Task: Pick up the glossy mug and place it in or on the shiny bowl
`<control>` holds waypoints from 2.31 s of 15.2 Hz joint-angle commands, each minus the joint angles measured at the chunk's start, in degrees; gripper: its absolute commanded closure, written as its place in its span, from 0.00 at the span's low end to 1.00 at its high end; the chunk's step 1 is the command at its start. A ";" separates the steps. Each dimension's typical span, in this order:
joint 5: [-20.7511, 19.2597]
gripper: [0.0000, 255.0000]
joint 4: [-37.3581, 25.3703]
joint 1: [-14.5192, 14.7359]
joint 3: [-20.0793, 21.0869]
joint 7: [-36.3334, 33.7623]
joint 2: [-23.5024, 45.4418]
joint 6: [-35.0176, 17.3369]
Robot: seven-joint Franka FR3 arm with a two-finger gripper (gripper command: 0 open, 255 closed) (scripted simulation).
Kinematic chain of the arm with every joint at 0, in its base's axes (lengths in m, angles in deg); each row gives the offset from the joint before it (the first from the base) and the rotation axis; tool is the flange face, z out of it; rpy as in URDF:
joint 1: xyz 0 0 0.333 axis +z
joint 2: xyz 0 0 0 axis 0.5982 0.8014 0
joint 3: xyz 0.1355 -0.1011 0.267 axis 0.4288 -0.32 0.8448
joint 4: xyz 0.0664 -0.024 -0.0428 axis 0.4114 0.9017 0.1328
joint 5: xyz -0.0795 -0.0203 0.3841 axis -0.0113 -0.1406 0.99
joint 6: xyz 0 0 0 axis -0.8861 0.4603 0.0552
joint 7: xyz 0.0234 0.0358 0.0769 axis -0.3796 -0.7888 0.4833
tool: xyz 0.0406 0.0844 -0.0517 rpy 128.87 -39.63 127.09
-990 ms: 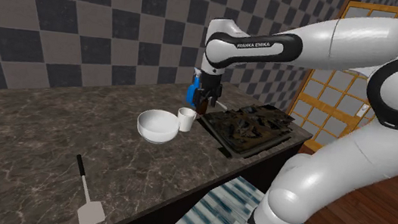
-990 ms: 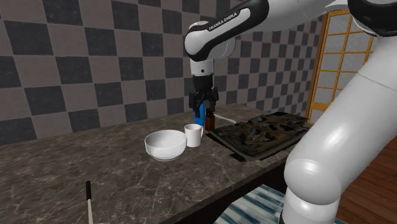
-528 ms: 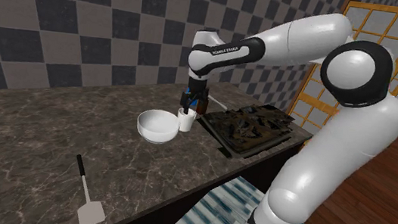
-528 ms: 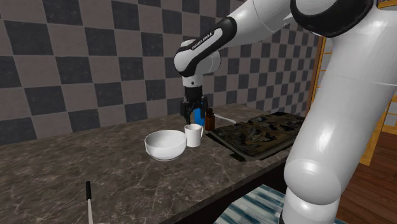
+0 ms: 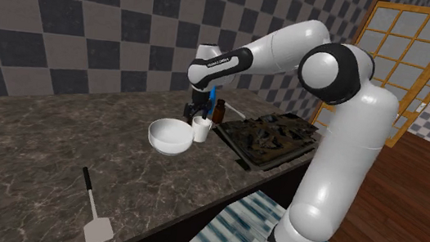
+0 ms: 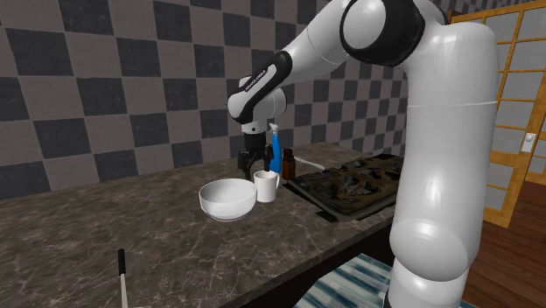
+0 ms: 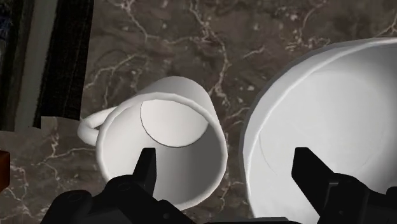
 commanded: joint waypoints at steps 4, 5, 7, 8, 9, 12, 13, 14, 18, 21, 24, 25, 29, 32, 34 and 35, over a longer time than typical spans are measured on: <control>0.52 0.00 0.64 -0.23 -0.03 0.38 2.92 -3.64; 0.58 0.00 0.97 -0.26 -0.03 0.43 3.30 -4.35; 0.69 0.00 1.46 -0.32 -0.02 0.50 3.93 -5.46; 0.68 0.00 1.47 -0.32 -0.02 0.50 3.93 -5.46; 0.68 0.00 1.46 -0.32 -0.02 0.50 3.93 -5.46; 0.69 0.00 1.46 -0.32 -0.02 0.50 3.93 -5.46; 0.69 0.00 1.46 -0.32 -0.02 0.50 3.93 -5.46; 0.68 0.00 1.46 -0.32 -0.02 0.50 3.92 -5.45; 0.69 1.00 1.60 -0.38 -0.06 0.60 3.94 -5.60; 0.62 1.00 1.88 -0.35 -0.07 0.56 3.54 -5.52; 0.67 1.00 1.46 -0.37 0.03 0.49 3.93 -5.47; 0.60 1.00 1.17 -0.37 0.03 0.47 3.52 -4.76; 0.36 1.00 -0.15 -0.34 0.04 0.40 1.98 -1.93; 0.21 1.00 -1.26 -0.32 0.05 0.37 0.94 0.21; 0.11 1.00 -2.07 -0.30 0.06 0.35 0.30 1.65; 0.07 1.00 -2.49 -0.30 0.06 0.35 0.00 2.37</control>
